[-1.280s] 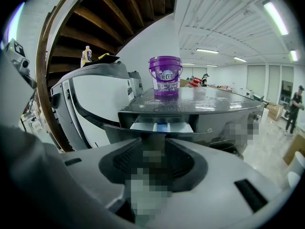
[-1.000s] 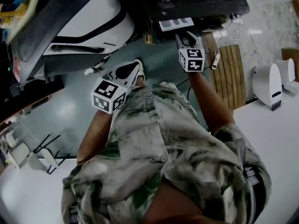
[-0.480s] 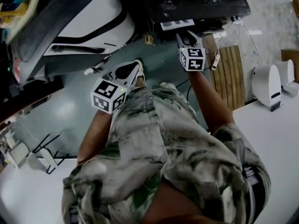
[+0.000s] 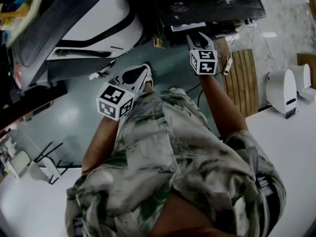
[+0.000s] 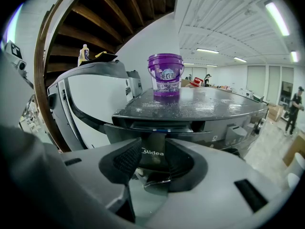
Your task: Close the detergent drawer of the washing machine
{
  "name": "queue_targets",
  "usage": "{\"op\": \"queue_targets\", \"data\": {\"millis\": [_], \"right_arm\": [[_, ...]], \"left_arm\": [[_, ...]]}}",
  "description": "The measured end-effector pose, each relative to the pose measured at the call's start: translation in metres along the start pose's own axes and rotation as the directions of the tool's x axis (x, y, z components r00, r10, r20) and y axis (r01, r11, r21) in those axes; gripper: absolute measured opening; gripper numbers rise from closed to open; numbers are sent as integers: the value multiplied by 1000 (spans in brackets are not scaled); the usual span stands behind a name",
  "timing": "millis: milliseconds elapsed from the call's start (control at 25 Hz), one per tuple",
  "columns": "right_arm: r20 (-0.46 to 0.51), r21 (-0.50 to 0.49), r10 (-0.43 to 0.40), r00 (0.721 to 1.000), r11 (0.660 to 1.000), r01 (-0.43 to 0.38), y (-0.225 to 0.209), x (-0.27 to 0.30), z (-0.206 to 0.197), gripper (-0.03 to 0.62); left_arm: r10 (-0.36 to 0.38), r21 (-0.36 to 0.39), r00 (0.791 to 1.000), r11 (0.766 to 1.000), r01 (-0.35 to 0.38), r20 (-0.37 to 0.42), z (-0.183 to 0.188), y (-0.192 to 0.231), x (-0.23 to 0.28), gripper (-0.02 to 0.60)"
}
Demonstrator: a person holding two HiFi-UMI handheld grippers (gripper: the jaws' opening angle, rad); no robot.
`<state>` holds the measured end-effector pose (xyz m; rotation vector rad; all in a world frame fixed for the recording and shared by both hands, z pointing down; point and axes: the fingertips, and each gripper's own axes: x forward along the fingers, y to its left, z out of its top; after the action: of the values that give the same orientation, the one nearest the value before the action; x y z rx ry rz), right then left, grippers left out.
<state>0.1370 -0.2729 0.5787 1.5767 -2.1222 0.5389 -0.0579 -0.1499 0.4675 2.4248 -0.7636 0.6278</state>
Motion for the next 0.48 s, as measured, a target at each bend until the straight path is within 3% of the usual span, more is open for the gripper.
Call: {"op": "queue_targets", "data": {"millis": [480], "right_arm": [[0, -2, -2, 1000, 1000, 2, -2, 10, 7, 167]], "left_arm": [[6, -4, 1000, 1000, -6, -7, 3, 10, 2, 25]]}}
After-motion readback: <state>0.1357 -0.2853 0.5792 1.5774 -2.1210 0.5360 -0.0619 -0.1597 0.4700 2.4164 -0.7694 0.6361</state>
